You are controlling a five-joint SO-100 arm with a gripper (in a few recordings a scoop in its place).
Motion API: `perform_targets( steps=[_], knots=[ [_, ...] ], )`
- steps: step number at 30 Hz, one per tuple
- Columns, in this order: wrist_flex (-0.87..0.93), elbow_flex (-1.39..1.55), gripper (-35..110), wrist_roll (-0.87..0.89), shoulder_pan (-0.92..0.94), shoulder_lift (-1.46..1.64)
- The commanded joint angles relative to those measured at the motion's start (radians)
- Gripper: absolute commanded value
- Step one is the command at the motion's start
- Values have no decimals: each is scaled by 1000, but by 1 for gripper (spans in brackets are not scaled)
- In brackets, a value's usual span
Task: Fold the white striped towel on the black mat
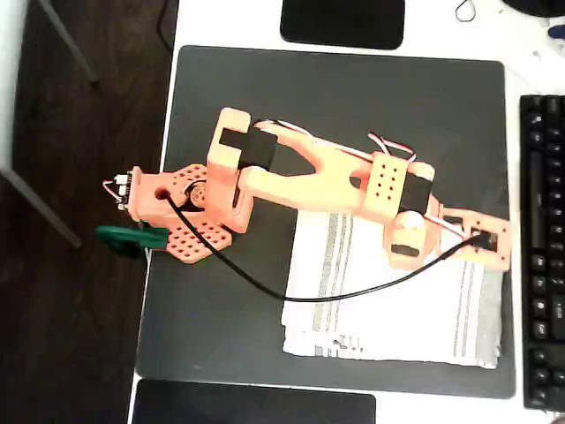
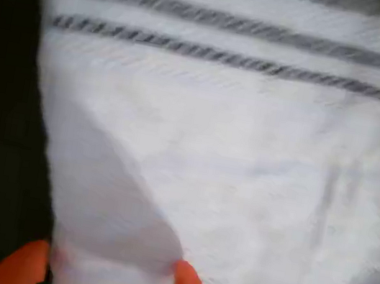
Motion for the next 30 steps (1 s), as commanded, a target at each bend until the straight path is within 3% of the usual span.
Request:
perform_targets(
  steps=[1, 7, 11, 20, 30],
  knots=[
    [-52, 48, 22, 11, -26, 54],
    [-221, 196, 21, 8, -61, 35],
    [-241, 198, 0, 3, -77, 14],
    [-238, 34, 0, 100, -127, -40],
    [-138, -204, 0, 190, -314, -135]
  ],
)
